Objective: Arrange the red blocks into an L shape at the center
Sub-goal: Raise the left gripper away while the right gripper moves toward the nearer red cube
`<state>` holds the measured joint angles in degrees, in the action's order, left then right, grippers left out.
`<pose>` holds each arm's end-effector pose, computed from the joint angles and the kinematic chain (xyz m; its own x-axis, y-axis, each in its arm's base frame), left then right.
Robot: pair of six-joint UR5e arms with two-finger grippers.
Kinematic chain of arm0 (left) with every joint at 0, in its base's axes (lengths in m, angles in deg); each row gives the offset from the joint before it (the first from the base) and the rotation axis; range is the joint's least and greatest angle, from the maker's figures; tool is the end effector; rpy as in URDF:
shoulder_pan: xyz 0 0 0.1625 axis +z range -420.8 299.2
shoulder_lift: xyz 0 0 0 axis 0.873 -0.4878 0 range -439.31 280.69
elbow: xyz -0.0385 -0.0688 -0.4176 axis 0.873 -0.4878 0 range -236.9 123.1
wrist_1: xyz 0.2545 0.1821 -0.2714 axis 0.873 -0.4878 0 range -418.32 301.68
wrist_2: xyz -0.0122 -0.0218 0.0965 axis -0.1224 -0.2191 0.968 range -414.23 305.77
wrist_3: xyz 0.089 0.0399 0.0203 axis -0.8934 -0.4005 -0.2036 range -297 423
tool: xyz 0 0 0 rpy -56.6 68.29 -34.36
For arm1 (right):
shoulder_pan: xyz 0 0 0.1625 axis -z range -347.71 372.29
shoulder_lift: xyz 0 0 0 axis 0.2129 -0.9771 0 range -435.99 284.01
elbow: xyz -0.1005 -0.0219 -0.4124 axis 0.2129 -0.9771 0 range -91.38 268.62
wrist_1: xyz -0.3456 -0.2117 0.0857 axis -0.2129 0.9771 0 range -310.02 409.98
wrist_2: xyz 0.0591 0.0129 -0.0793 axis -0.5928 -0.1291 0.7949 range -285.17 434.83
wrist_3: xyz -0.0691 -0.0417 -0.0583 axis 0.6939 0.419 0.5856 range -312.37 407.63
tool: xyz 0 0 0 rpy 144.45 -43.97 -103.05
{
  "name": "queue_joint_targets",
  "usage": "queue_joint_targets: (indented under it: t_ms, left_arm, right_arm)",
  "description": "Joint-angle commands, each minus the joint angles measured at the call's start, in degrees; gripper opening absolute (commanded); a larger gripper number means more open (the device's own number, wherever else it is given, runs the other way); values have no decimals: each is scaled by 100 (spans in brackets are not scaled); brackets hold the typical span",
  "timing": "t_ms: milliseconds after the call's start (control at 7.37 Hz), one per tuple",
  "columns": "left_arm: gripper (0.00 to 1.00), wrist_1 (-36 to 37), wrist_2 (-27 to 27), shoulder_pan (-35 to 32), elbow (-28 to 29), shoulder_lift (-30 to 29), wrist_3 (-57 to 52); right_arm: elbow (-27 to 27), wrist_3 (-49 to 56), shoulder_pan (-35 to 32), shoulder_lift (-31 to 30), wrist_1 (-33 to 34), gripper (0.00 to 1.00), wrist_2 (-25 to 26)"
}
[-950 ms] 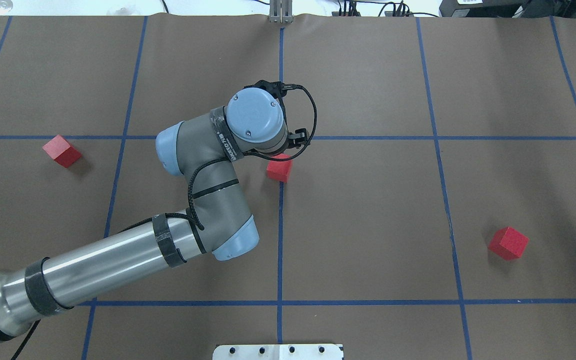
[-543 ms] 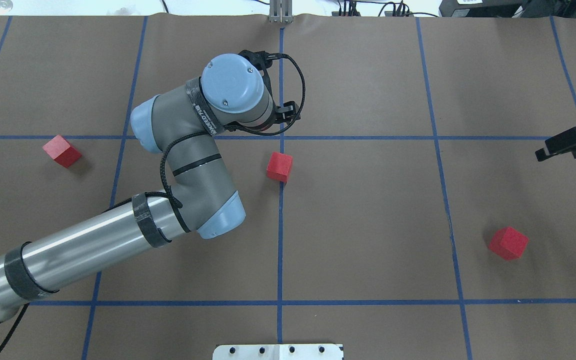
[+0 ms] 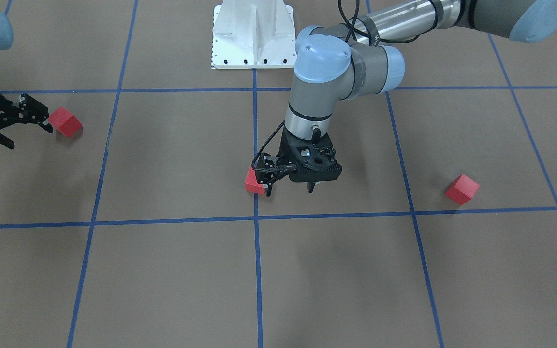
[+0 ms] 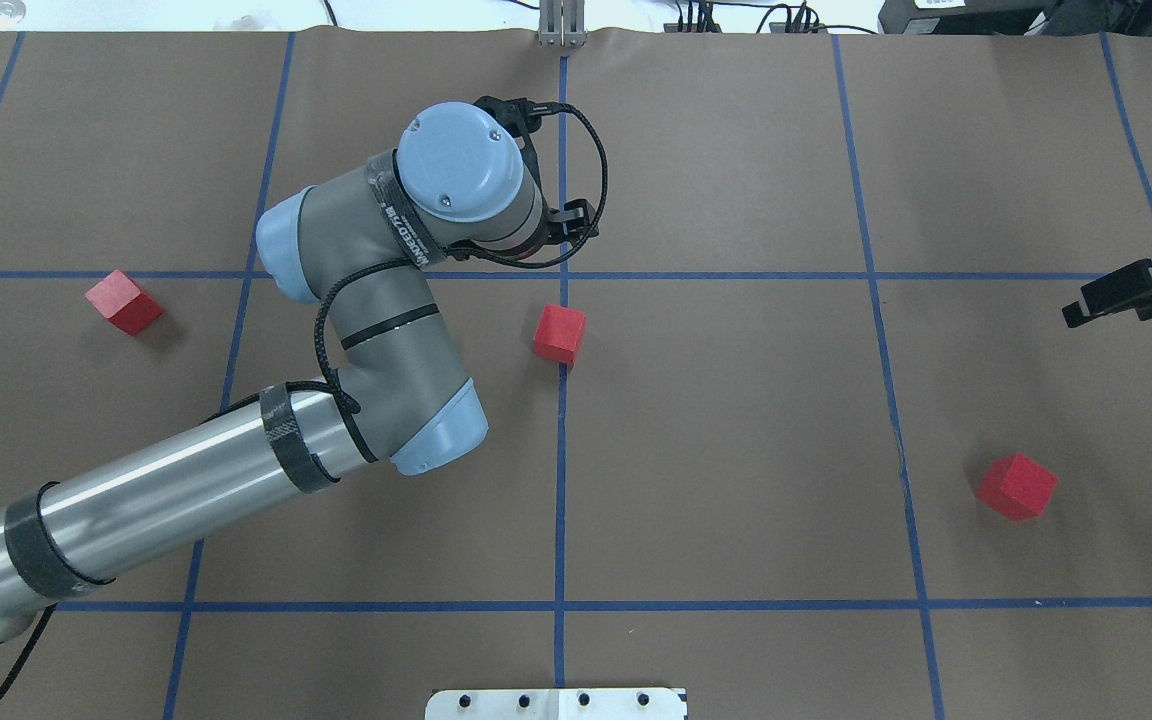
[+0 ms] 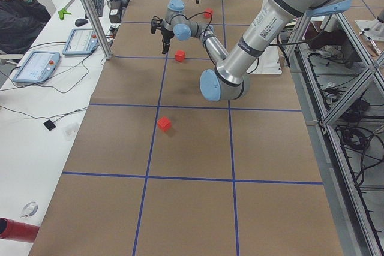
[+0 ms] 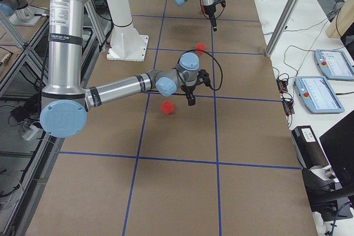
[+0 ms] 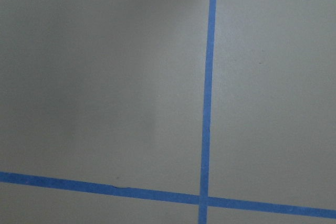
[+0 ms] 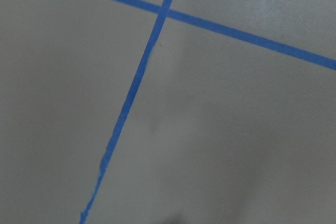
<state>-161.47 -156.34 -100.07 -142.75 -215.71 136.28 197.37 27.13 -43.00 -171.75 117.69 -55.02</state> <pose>0.4978 -0.5521 0.1651 0.5607 -0.0951 -0.8226 0.3382 0.9331 0.1226 -0.2078 -0.4219 0.5020 0.5565 -0.4595 0.6922 0.2881 0.8882 0.3579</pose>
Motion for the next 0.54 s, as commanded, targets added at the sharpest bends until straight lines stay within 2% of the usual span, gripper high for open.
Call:
queue_joint_targets:
  t_ms: [0,407]
  left_arm:
    - [100,-4,-11,-19,-20,43,-25]
    - [100,-12,-11,-10,-205,254,-16]
  right_arm:
    - [31,336,499,-66,-12,99,178]
    - [32,345,922,-75,-12,99,390]
